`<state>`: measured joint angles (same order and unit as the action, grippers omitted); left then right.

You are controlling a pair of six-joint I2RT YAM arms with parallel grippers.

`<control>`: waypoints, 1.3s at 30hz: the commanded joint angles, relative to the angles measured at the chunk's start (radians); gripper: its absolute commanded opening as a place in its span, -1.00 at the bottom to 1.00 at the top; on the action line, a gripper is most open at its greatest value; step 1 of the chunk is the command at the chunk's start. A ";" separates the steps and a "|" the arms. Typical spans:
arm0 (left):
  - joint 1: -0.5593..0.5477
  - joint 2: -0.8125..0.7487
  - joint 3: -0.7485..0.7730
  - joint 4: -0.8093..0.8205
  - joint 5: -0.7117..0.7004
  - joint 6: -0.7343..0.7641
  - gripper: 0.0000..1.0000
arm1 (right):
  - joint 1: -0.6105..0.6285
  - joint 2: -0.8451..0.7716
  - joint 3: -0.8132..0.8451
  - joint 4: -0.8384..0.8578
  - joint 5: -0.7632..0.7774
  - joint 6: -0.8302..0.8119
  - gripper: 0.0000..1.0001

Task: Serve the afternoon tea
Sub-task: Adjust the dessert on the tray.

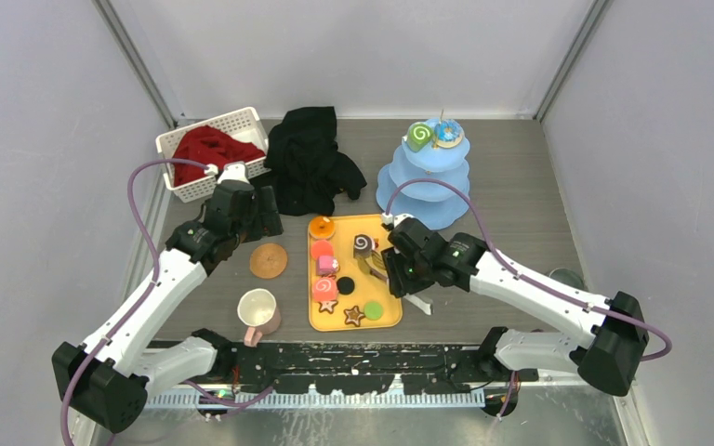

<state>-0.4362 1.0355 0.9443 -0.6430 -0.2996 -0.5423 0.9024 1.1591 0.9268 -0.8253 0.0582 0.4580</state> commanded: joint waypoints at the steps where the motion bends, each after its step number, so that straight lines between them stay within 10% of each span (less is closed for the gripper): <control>1: 0.005 -0.015 0.022 0.026 -0.016 0.001 0.91 | 0.009 -0.021 0.035 0.049 0.045 0.006 -0.08; 10: 0.005 -0.027 0.022 0.017 -0.015 0.001 0.91 | 0.008 -0.019 0.053 -0.020 0.231 0.061 -0.13; 39: 0.005 -0.058 0.006 0.008 -0.024 0.002 0.91 | 0.015 0.042 0.000 0.113 0.180 0.071 -0.04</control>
<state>-0.4362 0.9977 0.9443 -0.6476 -0.3038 -0.5423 0.9108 1.1858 0.9150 -0.7925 0.1677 0.5110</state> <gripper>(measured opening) 0.953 0.478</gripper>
